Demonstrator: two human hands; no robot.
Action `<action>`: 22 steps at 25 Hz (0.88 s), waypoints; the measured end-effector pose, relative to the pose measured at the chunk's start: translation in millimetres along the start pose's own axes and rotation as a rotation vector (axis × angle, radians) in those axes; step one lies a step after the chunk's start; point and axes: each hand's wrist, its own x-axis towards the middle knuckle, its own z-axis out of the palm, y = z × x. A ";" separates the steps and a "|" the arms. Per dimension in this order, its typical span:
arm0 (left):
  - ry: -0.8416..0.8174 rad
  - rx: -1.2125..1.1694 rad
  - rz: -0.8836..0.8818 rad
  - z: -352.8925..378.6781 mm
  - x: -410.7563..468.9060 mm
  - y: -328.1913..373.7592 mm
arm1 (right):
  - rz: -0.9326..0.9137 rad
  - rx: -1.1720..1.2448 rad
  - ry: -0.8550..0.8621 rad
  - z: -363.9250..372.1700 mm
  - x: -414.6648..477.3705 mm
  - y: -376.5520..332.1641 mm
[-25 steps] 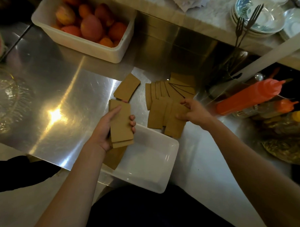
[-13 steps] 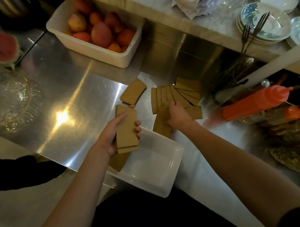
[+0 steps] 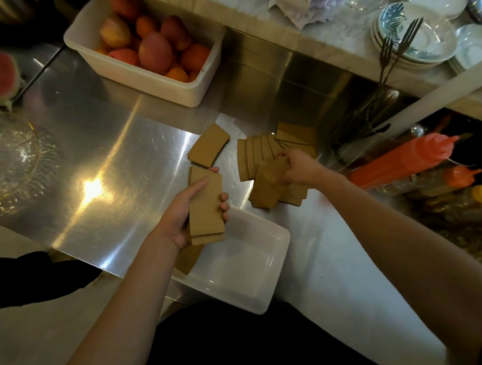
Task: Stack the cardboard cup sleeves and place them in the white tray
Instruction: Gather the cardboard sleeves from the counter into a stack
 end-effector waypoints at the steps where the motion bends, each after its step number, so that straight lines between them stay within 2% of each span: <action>1: 0.004 0.006 -0.002 0.5 -0.1 -0.9 | -0.003 -0.108 -0.019 7.2 4.0 -1.6; 4: 0.008 0.015 0.002 0.8 -2.0 0.1 | -0.007 -0.267 -0.019 28.6 8.8 0.1; 9: 0.029 0.013 0.014 -4.6 -4.3 0.4 | -0.086 -0.264 0.199 34.0 -4.8 3.5; 14: 0.020 0.026 0.004 -0.8 1.3 -1.4 | -0.104 0.246 0.075 18.9 -36.3 9.6; 18: 0.043 0.093 -0.002 9.0 5.9 -2.9 | -0.064 0.541 0.055 -13.8 -73.1 9.4; 20: 0.058 0.117 -0.015 14.4 7.3 -5.4 | -0.067 0.649 0.002 -28.0 -92.3 4.7; 22: 0.052 0.131 -0.039 21.9 6.4 -9.5 | -0.064 0.651 -0.093 -38.5 -113.0 -1.7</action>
